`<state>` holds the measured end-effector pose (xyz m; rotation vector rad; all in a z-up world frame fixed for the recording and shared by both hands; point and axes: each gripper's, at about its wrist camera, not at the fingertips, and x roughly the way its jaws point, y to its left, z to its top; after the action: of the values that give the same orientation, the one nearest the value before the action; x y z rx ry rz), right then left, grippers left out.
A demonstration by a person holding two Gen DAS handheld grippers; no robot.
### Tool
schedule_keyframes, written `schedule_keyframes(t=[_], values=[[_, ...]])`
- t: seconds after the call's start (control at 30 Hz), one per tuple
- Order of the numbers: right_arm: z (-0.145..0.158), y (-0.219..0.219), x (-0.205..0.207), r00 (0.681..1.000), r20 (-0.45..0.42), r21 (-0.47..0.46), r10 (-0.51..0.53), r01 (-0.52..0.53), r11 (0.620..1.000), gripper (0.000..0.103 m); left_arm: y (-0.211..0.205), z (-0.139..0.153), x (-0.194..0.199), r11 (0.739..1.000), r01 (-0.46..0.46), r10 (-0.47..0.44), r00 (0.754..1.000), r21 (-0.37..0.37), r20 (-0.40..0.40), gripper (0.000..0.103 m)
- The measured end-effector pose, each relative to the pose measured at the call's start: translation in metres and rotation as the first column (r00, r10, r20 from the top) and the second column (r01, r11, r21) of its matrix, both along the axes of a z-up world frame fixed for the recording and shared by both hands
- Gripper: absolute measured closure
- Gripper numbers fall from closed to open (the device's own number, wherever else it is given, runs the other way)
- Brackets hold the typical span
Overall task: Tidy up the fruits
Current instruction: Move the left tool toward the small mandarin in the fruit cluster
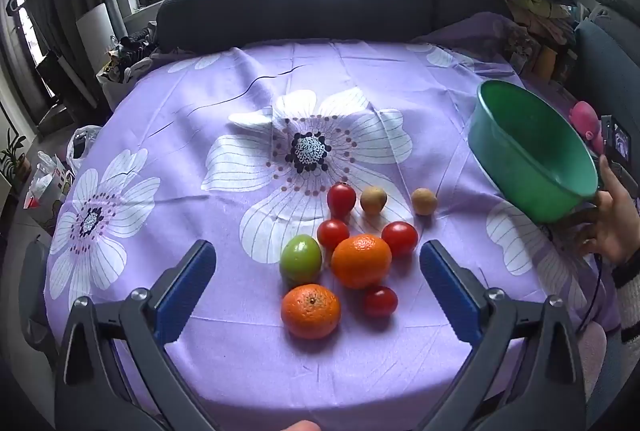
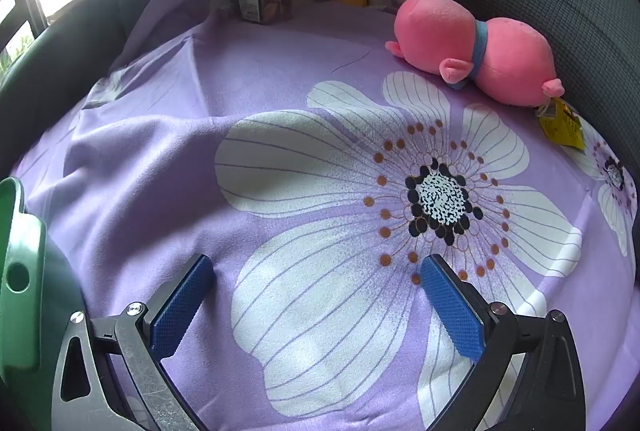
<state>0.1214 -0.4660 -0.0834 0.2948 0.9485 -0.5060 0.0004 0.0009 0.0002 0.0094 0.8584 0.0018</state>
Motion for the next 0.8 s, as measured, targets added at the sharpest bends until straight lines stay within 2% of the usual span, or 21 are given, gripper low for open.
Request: schedule_keyframes(t=[0.13, 0.43, 0.7, 0.8], values=[[0.000, 0.000, 0.000, 1.000, 0.000, 0.000, 0.000, 0.000, 1.000, 0.001, -0.010, 0.002, 0.003, 0.999, 0.008, -0.008, 1.000, 0.037, 0.021, 0.001], [0.001, 0.001, 0.001, 1.000, -0.013, -0.016, 0.001, -0.001, 1.000, 0.001, -0.022, 0.008, 0.014, 0.999, 0.006, -0.007, 1.000, 0.034, 0.020, 0.001], [0.010, -0.004, -0.017, 1.000, -0.022, 0.031, -0.013, 0.013, 0.999, 0.000, -0.026, 0.011, 0.011, 1.000, 0.021, -0.021, 1.000, 0.017, 0.023, 0.001], [0.035, 0.009, -0.045, 0.999, 0.031, -0.063, -0.035, 0.037, 0.997, 0.000, -0.027, 0.011, 0.007, 0.999, 0.036, -0.036, 0.999, 0.004, 0.024, 0.001]])
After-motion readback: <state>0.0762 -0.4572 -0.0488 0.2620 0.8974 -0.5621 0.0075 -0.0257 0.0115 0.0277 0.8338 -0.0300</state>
